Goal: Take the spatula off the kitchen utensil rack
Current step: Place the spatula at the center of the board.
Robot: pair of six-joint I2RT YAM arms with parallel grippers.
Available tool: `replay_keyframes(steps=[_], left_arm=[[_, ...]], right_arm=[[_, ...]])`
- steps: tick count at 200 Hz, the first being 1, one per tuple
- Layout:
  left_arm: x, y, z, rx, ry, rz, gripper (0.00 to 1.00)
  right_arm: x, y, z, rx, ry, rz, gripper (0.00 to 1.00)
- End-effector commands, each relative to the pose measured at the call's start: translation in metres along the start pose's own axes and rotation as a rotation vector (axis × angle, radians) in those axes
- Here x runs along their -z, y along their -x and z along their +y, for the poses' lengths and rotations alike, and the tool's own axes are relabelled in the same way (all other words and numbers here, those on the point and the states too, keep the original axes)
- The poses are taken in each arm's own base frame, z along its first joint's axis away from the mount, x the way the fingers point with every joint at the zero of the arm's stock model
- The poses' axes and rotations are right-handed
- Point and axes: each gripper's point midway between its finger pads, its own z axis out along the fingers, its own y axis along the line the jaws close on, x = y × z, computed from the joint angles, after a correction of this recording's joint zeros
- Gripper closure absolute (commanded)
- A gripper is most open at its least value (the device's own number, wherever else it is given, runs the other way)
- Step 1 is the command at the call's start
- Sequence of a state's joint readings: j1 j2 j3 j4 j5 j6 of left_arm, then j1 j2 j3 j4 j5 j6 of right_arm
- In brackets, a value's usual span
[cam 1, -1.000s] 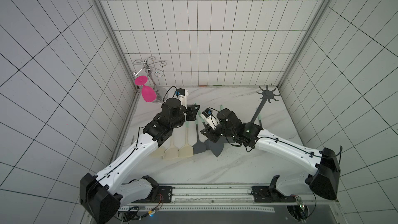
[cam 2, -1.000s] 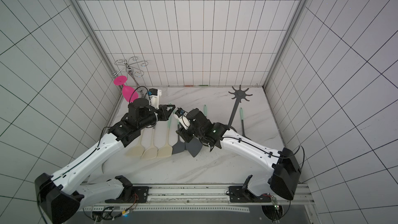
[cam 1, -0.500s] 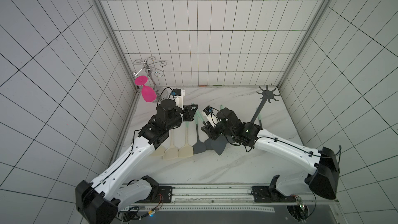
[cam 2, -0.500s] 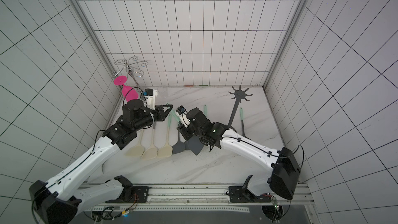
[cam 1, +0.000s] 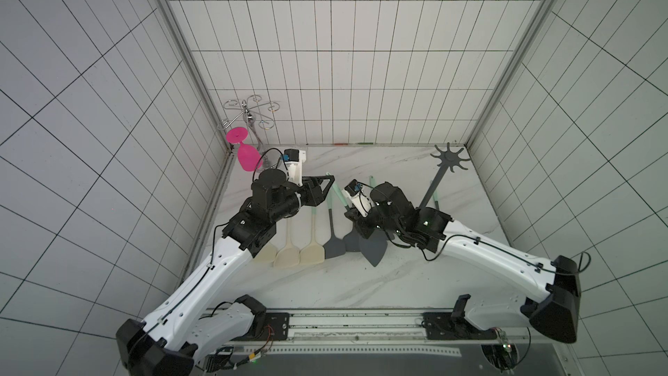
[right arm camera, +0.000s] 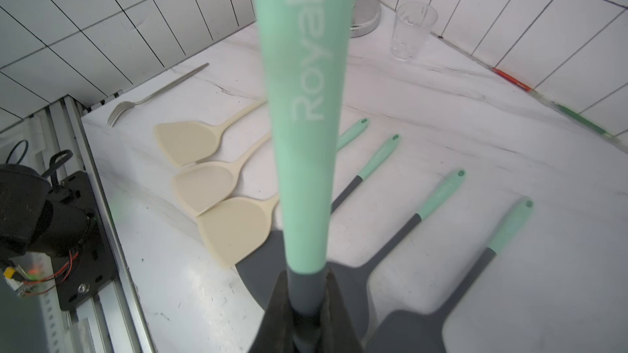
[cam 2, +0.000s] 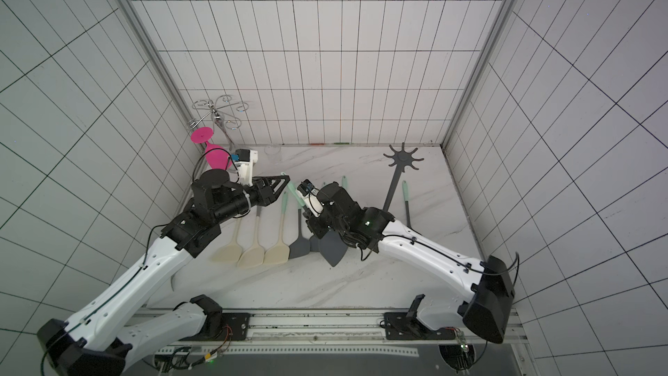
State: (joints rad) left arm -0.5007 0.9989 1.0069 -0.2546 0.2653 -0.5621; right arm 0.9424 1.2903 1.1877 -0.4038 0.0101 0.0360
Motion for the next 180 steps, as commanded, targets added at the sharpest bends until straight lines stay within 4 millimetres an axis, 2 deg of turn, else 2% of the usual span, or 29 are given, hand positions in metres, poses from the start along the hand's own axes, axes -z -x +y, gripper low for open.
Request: replay_keyframes(steps=[1, 14, 30, 54, 70, 81, 100, 121, 131, 138, 164, 180], left_arm=[[0.026, 0.022, -0.012, -0.1, -0.024, -0.123, 0.34], [0.037, 0.03, -0.013, -0.13, -0.015, -0.175, 0.3], [0.043, 0.034, -0.01, -0.156, 0.015, -0.201, 0.28], [0.037, 0.03, -0.004, -0.166, 0.034, -0.176, 0.27], [0.029, 0.025, -0.003, -0.152, 0.02, -0.146, 0.27], [0.024, 0.021, -0.003, -0.144, 0.007, -0.124, 0.27], [0.017, 0.016, -0.001, -0.137, 0.003, -0.097, 0.27], [0.017, 0.011, 0.006, -0.138, 0.027, -0.091, 0.27], [0.018, 0.01, 0.011, -0.132, 0.041, -0.105, 0.27], [0.017, 0.007, 0.014, -0.123, 0.044, -0.108, 0.27], [0.009, -0.001, 0.015, -0.09, 0.007, -0.093, 0.27], [0.005, -0.006, 0.018, -0.079, 0.009, -0.073, 0.27]], right_arm=[[0.08, 0.04, -0.038, 0.031, -0.178, -0.08, 1.0], [0.12, 0.044, -0.059, 0.006, -0.264, -0.094, 1.0], [0.176, 0.04, -0.085, -0.046, -0.37, -0.131, 1.0], [0.26, 0.042, -0.117, -0.127, -0.554, -0.273, 1.0], [0.3, 0.041, -0.134, -0.153, -0.684, -0.311, 1.0], [0.315, 0.038, -0.145, -0.158, -0.77, -0.283, 1.0], [0.329, 0.024, -0.169, -0.157, -0.969, -0.157, 1.0], [0.327, 0.002, -0.193, -0.205, -1.067, -0.02, 1.0], [0.315, -0.01, -0.205, -0.276, -1.033, 0.026, 1.0], [0.3, -0.021, -0.215, -0.339, -0.969, 0.056, 1.0], [0.249, -0.082, -0.269, -0.69, -0.741, 0.094, 1.0], [0.24, -0.112, -0.29, -0.785, -0.731, 0.119, 1.0]])
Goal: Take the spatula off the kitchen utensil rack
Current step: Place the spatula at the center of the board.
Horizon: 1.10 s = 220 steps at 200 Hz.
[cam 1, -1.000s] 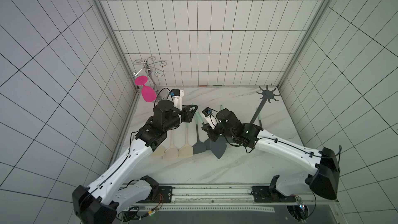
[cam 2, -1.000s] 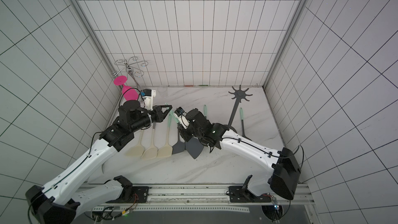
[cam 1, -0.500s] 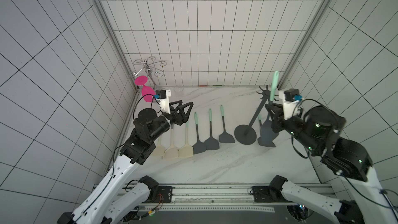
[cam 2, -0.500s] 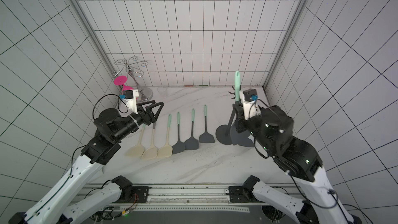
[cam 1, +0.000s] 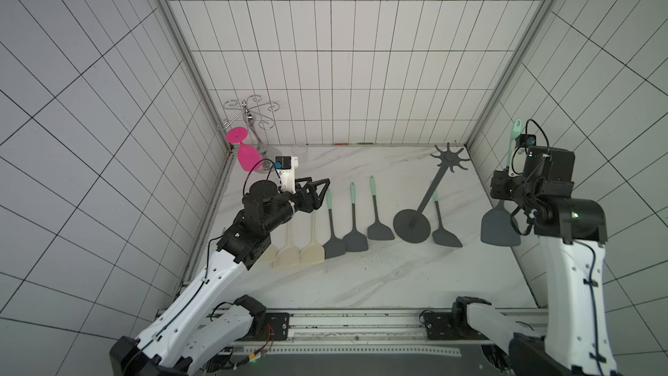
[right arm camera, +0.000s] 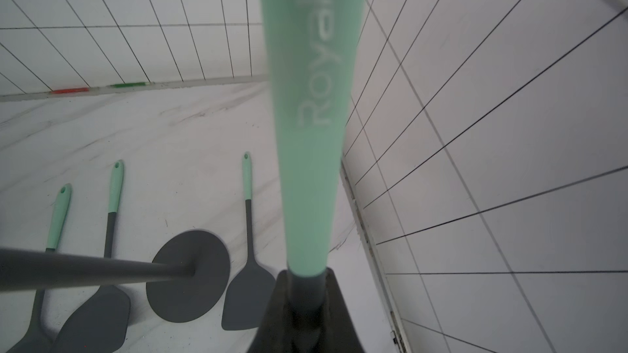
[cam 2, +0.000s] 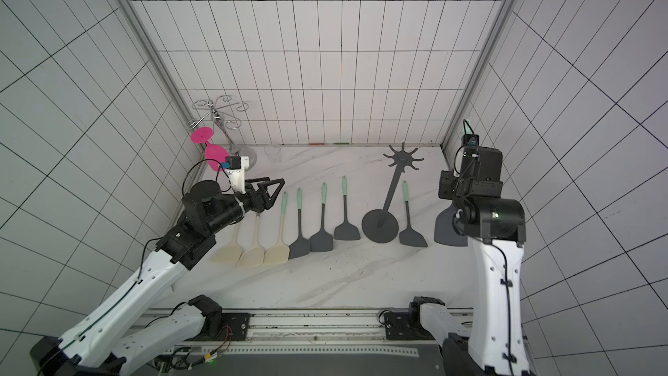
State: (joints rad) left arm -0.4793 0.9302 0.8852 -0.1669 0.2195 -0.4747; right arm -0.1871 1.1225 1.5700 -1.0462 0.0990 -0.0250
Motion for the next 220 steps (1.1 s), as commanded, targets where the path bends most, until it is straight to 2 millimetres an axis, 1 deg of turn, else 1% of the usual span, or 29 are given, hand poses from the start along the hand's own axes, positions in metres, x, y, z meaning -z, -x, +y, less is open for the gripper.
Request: replay_keyframes(steps=[1, 21, 39, 57, 70, 84, 97, 114, 124, 140, 162, 206, 220], left_arm=[[-0.003, 0.001, -0.002, 0.014, -0.029, -0.009, 0.27], [-0.004, -0.003, 0.004, 0.009, -0.008, -0.008, 0.27], [-0.007, -0.004, 0.01, 0.012, 0.014, -0.014, 0.27], [-0.009, -0.006, 0.014, 0.037, 0.048, 0.02, 0.27], [-0.009, -0.012, 0.016, 0.061, 0.051, 0.036, 0.27], [-0.01, -0.022, 0.019, 0.08, 0.046, 0.055, 0.27], [-0.011, -0.036, 0.024, 0.098, 0.052, 0.092, 0.27], [-0.011, -0.055, 0.03, 0.127, 0.061, 0.149, 0.27], [-0.011, -0.063, 0.033, 0.135, 0.066, 0.173, 0.27], [-0.013, -0.07, 0.036, 0.136, 0.075, 0.201, 0.27], [-0.017, -0.074, 0.039, 0.121, 0.089, 0.223, 0.27], [-0.024, -0.072, 0.051, 0.093, 0.137, 0.203, 0.27], [-0.026, -0.07, 0.05, 0.082, 0.131, 0.198, 0.27]], right_arm=[[-0.046, -0.029, 0.02, -0.122, 0.238, 0.132, 1.0], [-0.07, -0.036, 0.005, -0.12, 0.188, 0.113, 1.0], [-0.098, -0.044, 0.001, -0.076, 0.176, 0.126, 1.0], [-0.132, -0.051, 0.003, -0.054, 0.191, 0.213, 1.0], [-0.153, -0.055, -0.001, -0.026, 0.182, 0.295, 1.0], [-0.171, -0.062, -0.002, 0.057, 0.183, 0.377, 1.0], [-0.188, -0.072, -0.001, 0.157, 0.174, 0.444, 1.0], [-0.202, -0.082, -0.004, 0.288, 0.138, 0.5, 1.0], [-0.209, -0.087, -0.006, 0.334, 0.138, 0.515, 1.0], [-0.219, -0.093, -0.005, 0.375, 0.153, 0.531, 1.0], [-0.234, -0.102, -0.002, 0.363, 0.162, 0.548, 1.0], [-0.259, -0.117, 0.003, 0.288, 0.162, 0.607, 1.0], [-0.267, -0.122, 0.002, 0.242, 0.137, 0.619, 1.0]])
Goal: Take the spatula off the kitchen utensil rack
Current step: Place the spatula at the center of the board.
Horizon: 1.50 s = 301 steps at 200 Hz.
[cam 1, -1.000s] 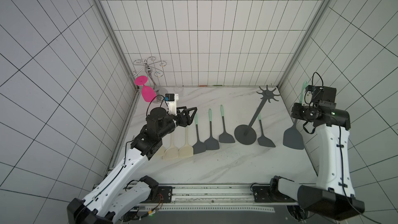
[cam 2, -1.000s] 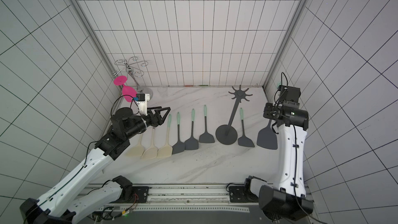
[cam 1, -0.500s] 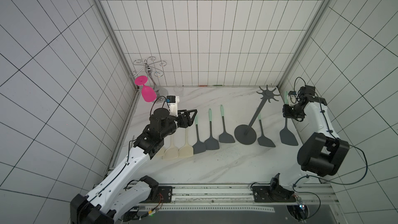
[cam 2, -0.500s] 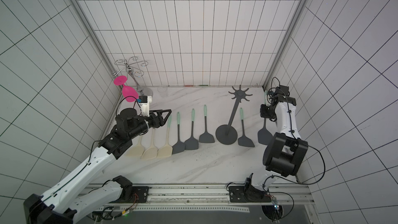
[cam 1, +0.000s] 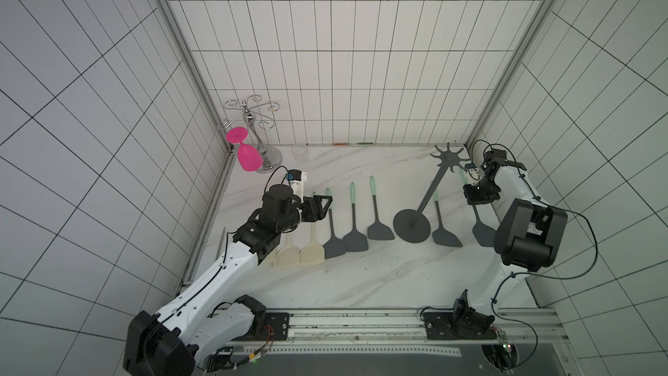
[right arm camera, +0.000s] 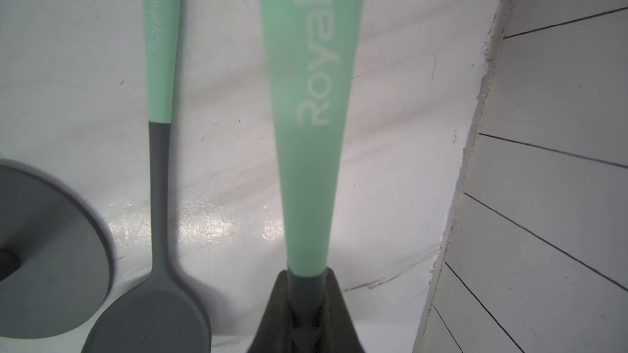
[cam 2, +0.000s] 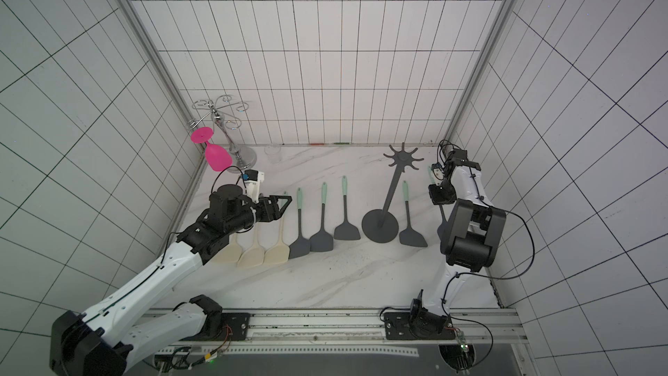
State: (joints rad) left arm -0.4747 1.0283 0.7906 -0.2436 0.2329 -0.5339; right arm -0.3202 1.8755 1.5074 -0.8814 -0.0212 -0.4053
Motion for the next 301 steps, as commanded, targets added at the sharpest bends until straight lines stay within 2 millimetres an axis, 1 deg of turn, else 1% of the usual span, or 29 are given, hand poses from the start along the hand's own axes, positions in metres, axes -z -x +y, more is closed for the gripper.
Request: replay_keyframes(steps=[1, 22, 58, 91, 132, 149, 166, 177, 202, 224, 244, 267, 291, 294, 298, 300, 301], left_arm=[[-0.002, 0.01, 0.0, -0.036, 0.009, -0.035, 0.27], [-0.002, 0.013, -0.002, -0.065, 0.011, -0.036, 0.27], [-0.001, 0.015, 0.006, -0.094, 0.071, -0.033, 0.26], [-0.004, 0.014, 0.004, -0.109, 0.062, -0.031, 0.25], [-0.009, 0.014, 0.009, -0.111, 0.083, -0.022, 0.24], [-0.011, 0.014, 0.01, -0.109, 0.087, -0.016, 0.24], [-0.012, 0.017, 0.01, -0.105, 0.089, -0.018, 0.24], [-0.011, 0.019, 0.01, -0.106, 0.089, -0.018, 0.24], [-0.009, 0.026, 0.008, -0.131, 0.099, -0.021, 0.24], [-0.005, 0.034, 0.012, -0.151, 0.117, -0.027, 0.24], [0.001, 0.045, 0.014, -0.169, 0.145, -0.034, 0.23], [0.012, 0.059, 0.018, -0.223, 0.21, -0.042, 0.22], [0.026, 0.073, 0.032, -0.283, 0.324, -0.074, 0.17], [0.028, 0.075, 0.035, -0.289, 0.34, -0.078, 0.16], [0.029, 0.076, 0.037, -0.293, 0.355, -0.081, 0.14], [0.031, 0.077, 0.039, -0.293, 0.363, -0.08, 0.12], [0.031, 0.077, 0.04, -0.293, 0.367, -0.08, 0.11]], right_arm=[[-0.002, 0.014, -0.008, -0.073, -0.028, -0.017, 1.0], [-0.019, 0.01, -0.006, -0.137, -0.018, 0.012, 1.0], [-0.045, 0.007, 0.004, -0.166, 0.034, 0.035, 1.0], [-0.06, 0.006, 0.003, -0.166, 0.031, 0.049, 0.97], [-0.072, 0.0, 0.007, -0.114, 0.045, 0.081, 0.94], [-0.076, -0.004, 0.008, -0.1, 0.05, 0.094, 0.88], [-0.076, -0.004, 0.011, -0.104, 0.065, 0.091, 0.75], [-0.074, -0.002, 0.012, -0.116, 0.072, 0.081, 0.69], [-0.061, 0.007, 0.008, -0.137, 0.057, 0.051, 0.61], [-0.038, 0.02, 0.005, -0.154, 0.044, 0.002, 0.54], [-0.009, 0.032, 0.002, -0.166, 0.021, -0.062, 0.5], [0.028, 0.044, -0.004, -0.181, -0.033, -0.155, 0.46], [0.067, 0.052, -0.008, -0.207, -0.079, -0.275, 0.43], [0.073, 0.054, -0.007, -0.212, -0.079, -0.298, 0.41], [0.079, 0.055, -0.006, -0.218, -0.077, -0.321, 0.32], [0.079, 0.053, -0.004, -0.224, -0.073, -0.324, 0.3], [0.082, 0.055, -0.005, -0.227, -0.075, -0.341, 0.29]])
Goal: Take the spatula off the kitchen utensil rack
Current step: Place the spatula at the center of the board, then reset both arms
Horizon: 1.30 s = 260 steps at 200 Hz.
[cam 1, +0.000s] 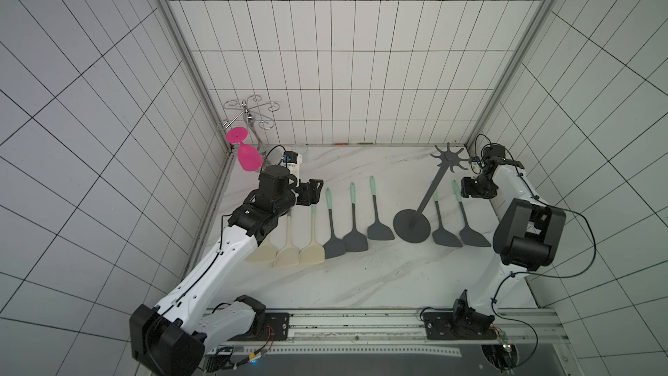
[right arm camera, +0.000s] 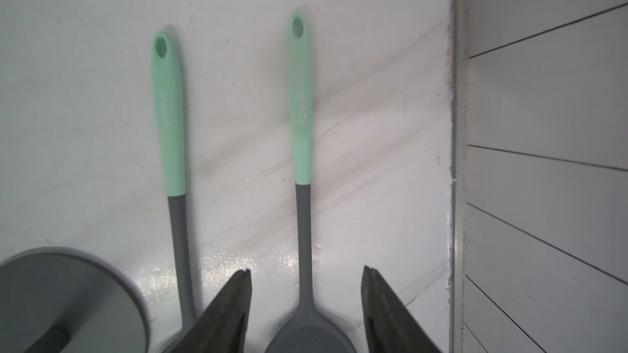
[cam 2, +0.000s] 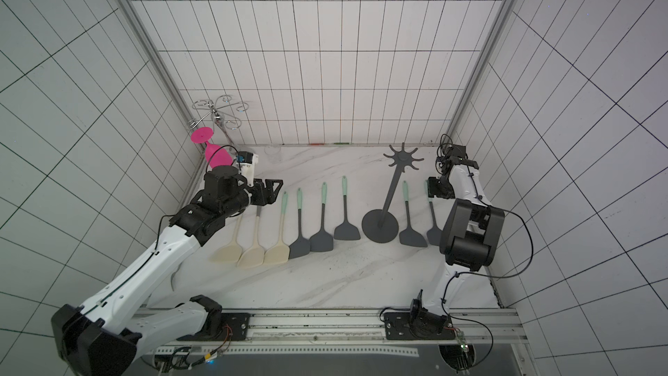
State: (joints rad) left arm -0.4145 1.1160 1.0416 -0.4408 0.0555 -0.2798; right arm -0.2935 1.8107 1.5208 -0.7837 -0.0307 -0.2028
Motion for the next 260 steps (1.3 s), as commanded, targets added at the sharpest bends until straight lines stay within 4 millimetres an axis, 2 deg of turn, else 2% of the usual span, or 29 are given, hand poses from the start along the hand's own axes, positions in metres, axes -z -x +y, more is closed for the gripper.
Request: replay_keyframes(steps=[1, 3, 4, 5, 7, 33, 49, 73, 91, 104, 123, 137, 157, 174, 190, 204, 229, 260], left_arm=[[0.011, 0.007, 0.027, -0.075, 0.144, -0.002, 0.1], [0.011, 0.007, 0.029, -0.076, 0.149, -0.001, 0.09], [0.011, 0.008, 0.029, -0.075, 0.151, -0.002, 0.09], [0.011, 0.008, 0.03, -0.074, 0.152, -0.002, 0.08], [0.011, 0.008, 0.032, -0.07, 0.157, -0.001, 0.08], [0.011, 0.008, 0.055, -0.006, 0.21, -0.003, 0.01], [0.011, 0.009, 0.07, 0.023, 0.252, -0.021, 0.01], [0.009, 0.011, 0.087, 0.029, 0.306, -0.083, 0.01], [0.002, 0.015, 0.084, -0.053, 0.278, -0.116, 0.01], [-0.006, 0.019, 0.088, -0.101, 0.294, -0.133, 0.01], [-0.021, 0.022, 0.107, -0.135, 0.386, -0.142, 0.01], [-0.026, 0.027, 0.126, -0.043, 0.467, -0.174, 0.01], [-0.035, 0.028, 0.126, 0.008, 0.418, -0.189, 0.01], [-0.048, 0.019, 0.129, -0.024, 0.405, -0.192, 0.01], [-0.055, 0.006, 0.137, -0.058, 0.432, -0.151, 0.01], [-0.059, -0.007, 0.147, -0.068, 0.459, -0.107, 0.01], [-0.058, -0.031, 0.168, -0.073, 0.514, -0.045, 0.01], [-0.051, -0.049, 0.205, 0.02, 0.576, -0.067, 0.01]], right_arm=[[0.048, 0.03, -0.001, -0.053, -0.028, -0.183, 0.28], [0.05, 0.031, 0.0, -0.06, -0.025, -0.199, 0.19], [0.053, 0.032, 0.0, -0.063, -0.024, -0.209, 0.1], [0.054, 0.033, 0.001, -0.066, -0.023, -0.218, 0.05], [0.056, 0.033, 0.002, -0.072, -0.017, -0.227, 0.0], [0.084, 0.035, 0.011, -0.139, 0.021, -0.409, 0.01], [0.088, 0.03, 0.019, -0.151, 0.047, -0.544, 0.01], [0.072, 0.009, 0.031, -0.13, 0.066, -0.735, 0.02], [0.064, -0.002, 0.042, -0.142, 0.106, -0.816, 0.01], [0.061, -0.002, 0.057, -0.13, 0.137, -0.813, 0.01], [0.05, -0.007, 0.078, -0.046, 0.069, -0.772, 0.01], [0.039, -0.017, 0.076, -0.064, 0.01, -0.701, 0.01], [0.023, -0.035, 0.081, -0.122, 0.04, -0.66, 0.02], [0.017, -0.039, 0.089, -0.114, 0.075, -0.746, 0.02], [0.013, -0.032, 0.086, -0.124, 0.062, -0.798, 0.01], [-0.003, -0.028, 0.085, -0.155, 0.082, -0.778, 0.01], [-0.017, -0.025, 0.098, -0.092, 0.091, -0.728, 0.01], [-0.017, -0.03, 0.1, -0.084, 0.096, -0.759, 0.01]])
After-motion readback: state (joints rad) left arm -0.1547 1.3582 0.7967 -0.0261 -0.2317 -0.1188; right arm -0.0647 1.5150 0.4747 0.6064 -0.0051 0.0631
